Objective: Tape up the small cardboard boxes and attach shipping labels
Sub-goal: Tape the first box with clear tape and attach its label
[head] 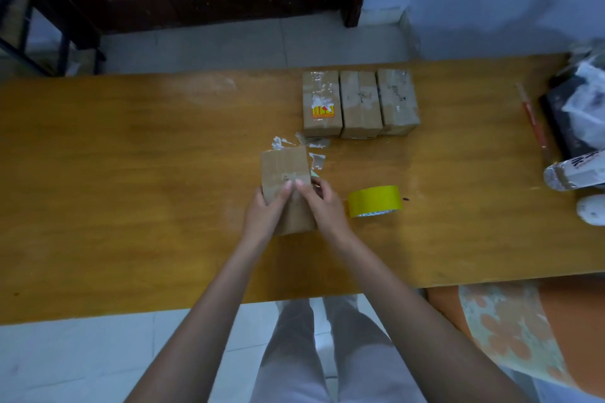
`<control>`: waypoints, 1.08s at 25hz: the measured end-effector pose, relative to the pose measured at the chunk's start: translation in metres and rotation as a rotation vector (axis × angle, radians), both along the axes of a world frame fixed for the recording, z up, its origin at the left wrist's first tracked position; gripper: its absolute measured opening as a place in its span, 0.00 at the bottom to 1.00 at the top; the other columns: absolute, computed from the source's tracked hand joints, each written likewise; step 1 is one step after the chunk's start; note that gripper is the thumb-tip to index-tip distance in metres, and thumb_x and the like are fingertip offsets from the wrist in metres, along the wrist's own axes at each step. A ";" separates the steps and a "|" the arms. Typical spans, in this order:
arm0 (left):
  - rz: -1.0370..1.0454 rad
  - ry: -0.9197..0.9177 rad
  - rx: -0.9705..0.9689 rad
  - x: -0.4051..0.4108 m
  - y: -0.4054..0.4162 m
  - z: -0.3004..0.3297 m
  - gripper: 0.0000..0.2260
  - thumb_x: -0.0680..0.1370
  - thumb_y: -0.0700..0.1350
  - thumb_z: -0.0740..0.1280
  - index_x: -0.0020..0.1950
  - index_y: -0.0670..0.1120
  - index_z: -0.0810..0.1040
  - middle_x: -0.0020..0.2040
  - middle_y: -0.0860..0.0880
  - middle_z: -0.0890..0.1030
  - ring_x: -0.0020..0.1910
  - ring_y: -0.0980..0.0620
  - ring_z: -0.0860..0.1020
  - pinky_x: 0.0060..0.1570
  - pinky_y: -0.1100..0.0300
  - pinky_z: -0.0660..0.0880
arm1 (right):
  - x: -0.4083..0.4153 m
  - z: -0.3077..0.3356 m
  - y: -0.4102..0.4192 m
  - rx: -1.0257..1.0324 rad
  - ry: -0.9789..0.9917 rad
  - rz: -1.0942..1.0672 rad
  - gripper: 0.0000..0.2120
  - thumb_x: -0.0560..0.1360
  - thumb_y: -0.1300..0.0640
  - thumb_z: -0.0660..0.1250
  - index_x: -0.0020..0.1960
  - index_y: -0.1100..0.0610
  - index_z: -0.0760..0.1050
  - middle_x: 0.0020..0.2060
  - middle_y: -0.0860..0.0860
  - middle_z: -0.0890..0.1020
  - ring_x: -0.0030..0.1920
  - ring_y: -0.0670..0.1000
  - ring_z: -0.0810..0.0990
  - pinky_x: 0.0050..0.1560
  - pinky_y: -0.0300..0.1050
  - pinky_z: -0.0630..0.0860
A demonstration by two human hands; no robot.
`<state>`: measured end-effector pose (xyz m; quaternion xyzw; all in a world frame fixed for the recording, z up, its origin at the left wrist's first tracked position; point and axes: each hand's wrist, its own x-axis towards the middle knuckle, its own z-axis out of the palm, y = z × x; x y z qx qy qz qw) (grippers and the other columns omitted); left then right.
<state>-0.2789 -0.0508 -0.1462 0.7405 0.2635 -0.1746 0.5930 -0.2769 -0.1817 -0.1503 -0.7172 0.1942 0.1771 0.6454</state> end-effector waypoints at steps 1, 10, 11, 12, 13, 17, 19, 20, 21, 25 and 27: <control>0.024 -0.027 0.028 -0.002 -0.010 0.005 0.16 0.75 0.61 0.67 0.57 0.54 0.71 0.47 0.58 0.77 0.45 0.59 0.77 0.40 0.61 0.74 | 0.002 0.007 -0.001 -0.042 0.001 0.008 0.33 0.65 0.31 0.68 0.62 0.50 0.72 0.52 0.44 0.81 0.51 0.44 0.81 0.49 0.41 0.78; 0.005 -0.299 0.353 -0.010 -0.039 0.031 0.18 0.84 0.54 0.52 0.57 0.47 0.78 0.47 0.50 0.80 0.45 0.49 0.77 0.43 0.56 0.72 | 0.001 0.029 -0.015 -0.428 -0.222 0.052 0.21 0.81 0.39 0.52 0.53 0.53 0.76 0.40 0.46 0.81 0.42 0.49 0.81 0.38 0.42 0.75; 0.002 -0.318 0.358 -0.010 -0.041 0.035 0.19 0.85 0.53 0.50 0.56 0.47 0.78 0.47 0.51 0.80 0.44 0.50 0.77 0.41 0.57 0.71 | -0.001 0.031 -0.015 -0.428 -0.238 0.041 0.21 0.81 0.40 0.51 0.51 0.53 0.76 0.39 0.46 0.81 0.41 0.49 0.81 0.38 0.44 0.76; 0.001 -0.325 0.337 -0.010 -0.042 0.038 0.19 0.85 0.52 0.49 0.56 0.47 0.78 0.47 0.52 0.80 0.44 0.52 0.77 0.41 0.59 0.70 | -0.003 0.032 -0.016 -0.425 -0.243 0.027 0.21 0.82 0.40 0.50 0.51 0.52 0.76 0.38 0.45 0.80 0.40 0.49 0.80 0.39 0.46 0.76; 0.006 -0.315 0.282 -0.010 -0.044 0.041 0.19 0.85 0.52 0.49 0.57 0.47 0.78 0.48 0.52 0.80 0.45 0.52 0.77 0.41 0.60 0.71 | -0.004 0.034 -0.017 -0.416 -0.231 0.014 0.21 0.82 0.40 0.49 0.50 0.51 0.75 0.37 0.44 0.79 0.40 0.48 0.79 0.39 0.46 0.75; 0.077 -0.152 0.013 -0.006 -0.046 0.047 0.17 0.83 0.56 0.56 0.63 0.45 0.71 0.53 0.49 0.78 0.48 0.54 0.77 0.41 0.58 0.73 | 0.002 0.045 -0.029 -0.285 -0.077 0.071 0.24 0.77 0.34 0.57 0.57 0.53 0.74 0.46 0.47 0.81 0.46 0.47 0.79 0.42 0.43 0.75; 0.087 -0.169 0.015 -0.004 -0.047 0.050 0.19 0.80 0.58 0.62 0.61 0.44 0.70 0.51 0.51 0.78 0.47 0.58 0.77 0.35 0.66 0.72 | 0.005 0.055 -0.031 -0.164 -0.010 0.067 0.32 0.68 0.29 0.62 0.61 0.53 0.72 0.50 0.46 0.80 0.50 0.47 0.79 0.48 0.45 0.78; 0.095 -0.188 0.053 -0.003 -0.048 0.052 0.20 0.78 0.60 0.63 0.58 0.45 0.70 0.49 0.53 0.78 0.45 0.59 0.77 0.33 0.69 0.71 | 0.007 0.059 -0.031 -0.125 0.013 0.049 0.35 0.65 0.27 0.63 0.61 0.52 0.72 0.51 0.46 0.80 0.50 0.46 0.79 0.48 0.45 0.79; 0.108 -0.200 0.086 -0.002 -0.050 0.053 0.19 0.78 0.60 0.64 0.56 0.45 0.70 0.47 0.54 0.77 0.44 0.59 0.77 0.32 0.68 0.71 | 0.009 0.062 -0.030 -0.121 0.020 0.038 0.35 0.65 0.27 0.65 0.60 0.52 0.72 0.50 0.46 0.80 0.50 0.46 0.80 0.48 0.45 0.79; 0.105 -0.235 0.119 -0.005 -0.056 0.051 0.16 0.81 0.58 0.60 0.56 0.46 0.72 0.46 0.52 0.79 0.44 0.57 0.78 0.35 0.62 0.72 | 0.008 0.062 -0.027 -0.324 -0.075 0.012 0.24 0.74 0.34 0.64 0.53 0.55 0.72 0.44 0.46 0.80 0.44 0.48 0.80 0.43 0.47 0.79; 0.091 -0.244 0.139 -0.009 -0.059 0.050 0.16 0.82 0.57 0.57 0.57 0.46 0.73 0.45 0.53 0.79 0.43 0.57 0.78 0.34 0.62 0.71 | 0.004 0.061 -0.027 -0.376 -0.112 0.007 0.21 0.76 0.36 0.61 0.52 0.56 0.71 0.41 0.46 0.79 0.43 0.50 0.80 0.43 0.48 0.78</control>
